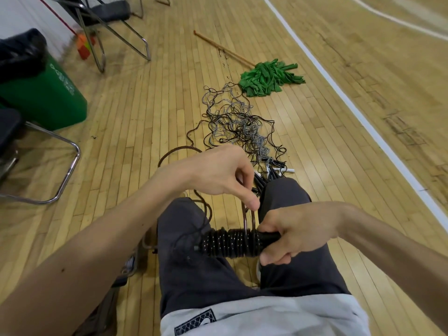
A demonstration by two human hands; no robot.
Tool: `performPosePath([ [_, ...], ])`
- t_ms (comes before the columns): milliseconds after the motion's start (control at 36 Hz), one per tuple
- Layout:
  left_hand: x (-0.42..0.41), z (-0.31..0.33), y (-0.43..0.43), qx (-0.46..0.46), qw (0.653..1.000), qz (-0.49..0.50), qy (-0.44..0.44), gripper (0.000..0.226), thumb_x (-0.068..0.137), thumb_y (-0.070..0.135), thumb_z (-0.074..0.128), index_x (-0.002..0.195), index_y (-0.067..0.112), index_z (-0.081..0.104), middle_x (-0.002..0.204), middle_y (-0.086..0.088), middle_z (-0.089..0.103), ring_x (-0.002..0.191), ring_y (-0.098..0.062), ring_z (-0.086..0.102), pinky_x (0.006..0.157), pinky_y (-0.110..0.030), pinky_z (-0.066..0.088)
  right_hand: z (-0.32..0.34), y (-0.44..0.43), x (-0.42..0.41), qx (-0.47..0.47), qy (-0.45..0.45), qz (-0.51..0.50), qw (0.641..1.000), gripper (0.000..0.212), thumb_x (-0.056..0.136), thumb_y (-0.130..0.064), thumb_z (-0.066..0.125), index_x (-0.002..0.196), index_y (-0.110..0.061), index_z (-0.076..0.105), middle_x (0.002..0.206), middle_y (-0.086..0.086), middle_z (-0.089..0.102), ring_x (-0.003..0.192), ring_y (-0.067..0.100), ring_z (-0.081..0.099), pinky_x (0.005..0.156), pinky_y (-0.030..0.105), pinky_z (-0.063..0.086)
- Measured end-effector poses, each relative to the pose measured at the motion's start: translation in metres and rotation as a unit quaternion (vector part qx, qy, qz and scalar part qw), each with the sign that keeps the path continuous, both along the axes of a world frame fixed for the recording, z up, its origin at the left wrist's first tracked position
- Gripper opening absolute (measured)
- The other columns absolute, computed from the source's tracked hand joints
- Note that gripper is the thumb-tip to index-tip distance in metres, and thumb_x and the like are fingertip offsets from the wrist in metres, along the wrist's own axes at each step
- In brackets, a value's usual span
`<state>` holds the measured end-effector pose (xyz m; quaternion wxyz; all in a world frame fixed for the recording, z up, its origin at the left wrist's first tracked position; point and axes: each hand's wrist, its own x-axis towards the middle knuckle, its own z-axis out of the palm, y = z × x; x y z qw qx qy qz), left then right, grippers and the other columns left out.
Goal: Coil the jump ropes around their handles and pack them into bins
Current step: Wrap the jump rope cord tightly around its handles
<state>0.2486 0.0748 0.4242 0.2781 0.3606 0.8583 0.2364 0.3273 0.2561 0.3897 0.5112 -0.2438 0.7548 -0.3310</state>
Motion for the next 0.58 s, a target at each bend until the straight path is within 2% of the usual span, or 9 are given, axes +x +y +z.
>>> performPosePath([
  [83, -0.003, -0.005, -0.004, 0.057, 0.996, 0.026, -0.063, 0.029, 0.068, 0.039, 0.088, 0.07, 0.013, 0.074, 0.063, 0.001, 0.065, 0.058, -0.011, 0.054, 0.059, -0.036, 0.045, 0.006, 0.003, 0.001, -0.053, -0.012, 0.002, 0.999, 0.03, 0.1, -0.022, 0.062, 0.073, -0.01, 0.057, 0.064, -0.003, 0.052, 0.061, 0.015, 0.043, 0.062, 0.028, 0.037],
  [167, -0.003, -0.013, -0.006, 0.115, 0.984, 0.046, -0.13, 0.03, 0.065, 0.036, 0.085, 0.067, 0.01, 0.071, 0.056, 0.006, 0.059, 0.051, -0.004, 0.046, 0.052, -0.018, 0.036, 0.01, 0.005, 0.002, -0.109, -0.032, -0.007, 0.993, 0.029, 0.101, -0.019, 0.061, 0.072, -0.015, 0.056, 0.065, -0.008, 0.054, 0.059, 0.013, 0.042, 0.058, 0.026, 0.034],
  [278, -0.001, -0.03, -0.012, 0.166, 0.97, 0.075, -0.159, 0.055, 0.058, 0.066, 0.079, 0.064, 0.013, 0.069, 0.059, -0.004, 0.054, 0.053, -0.014, 0.042, 0.05, -0.021, 0.031, 0.009, 0.003, 0.004, -0.175, -0.053, -0.034, 0.982, 0.024, 0.099, -0.018, 0.058, 0.081, -0.001, 0.057, 0.073, 0.001, 0.057, 0.057, 0.009, 0.043, 0.054, 0.018, 0.034],
  [333, 0.002, -0.026, -0.006, 0.15, 0.97, 0.091, -0.169, 0.062, 0.061, 0.071, 0.074, 0.064, 0.009, 0.066, 0.058, -0.003, 0.053, 0.052, -0.017, 0.042, 0.049, -0.024, 0.03, 0.008, 0.003, 0.005, -0.205, -0.062, -0.054, 0.975, 0.023, 0.097, -0.019, 0.056, 0.084, -0.001, 0.058, 0.074, 0.0, 0.058, 0.055, 0.006, 0.042, 0.053, 0.016, 0.034],
  [417, -0.035, -0.115, -0.047, 0.116, 0.959, 0.163, -0.199, 0.043, 0.085, 0.036, 0.073, 0.069, -0.001, 0.061, 0.055, 0.011, 0.057, 0.047, 0.001, 0.05, 0.049, -0.016, 0.044, 0.006, 0.005, 0.005, -0.239, -0.066, -0.102, 0.963, 0.017, 0.097, -0.019, 0.056, 0.083, -0.01, 0.056, 0.077, -0.003, 0.063, 0.055, 0.007, 0.042, 0.054, 0.017, 0.035],
  [472, -0.055, -0.18, -0.075, 0.069, 0.928, 0.239, -0.277, 0.026, 0.088, 0.023, 0.078, 0.086, 0.002, 0.063, 0.071, 0.006, 0.066, 0.061, -0.001, 0.062, 0.071, -0.042, 0.061, 0.004, 0.005, 0.004, -0.26, -0.052, -0.127, 0.956, 0.014, 0.098, -0.018, 0.056, 0.085, -0.013, 0.056, 0.083, 0.002, 0.065, 0.056, 0.012, 0.042, 0.054, 0.021, 0.035],
  [500, -0.051, -0.18, -0.078, 0.067, 0.913, 0.262, -0.304, 0.022, 0.088, 0.024, 0.078, 0.087, 0.007, 0.064, 0.071, 0.004, 0.067, 0.065, -0.004, 0.064, 0.075, -0.044, 0.061, 0.004, 0.005, 0.003, -0.264, -0.043, -0.142, 0.953, 0.012, 0.098, -0.018, 0.057, 0.087, -0.013, 0.056, 0.086, 0.003, 0.066, 0.056, 0.012, 0.042, 0.054, 0.023, 0.034],
  [556, -0.018, -0.128, -0.057, 0.104, 0.907, 0.291, -0.286, 0.022, 0.092, 0.002, 0.065, 0.072, 0.007, 0.057, 0.053, 0.006, 0.056, 0.053, 0.005, 0.058, 0.06, -0.016, 0.051, 0.001, 0.006, 0.001, -0.266, -0.027, -0.179, 0.947, 0.01, 0.097, -0.018, 0.058, 0.091, -0.009, 0.057, 0.09, 0.004, 0.068, 0.059, 0.011, 0.047, 0.054, 0.022, 0.035],
  [583, -0.004, -0.105, -0.042, 0.111, 0.923, 0.264, -0.256, 0.031, 0.092, -0.009, 0.057, 0.066, 0.007, 0.053, 0.052, 0.009, 0.05, 0.048, 0.008, 0.052, 0.054, -0.013, 0.043, 0.0, 0.006, -0.001, -0.267, -0.022, -0.196, 0.943, 0.012, 0.096, -0.017, 0.058, 0.093, -0.006, 0.057, 0.093, 0.005, 0.07, 0.061, 0.011, 0.048, 0.054, 0.021, 0.037],
])
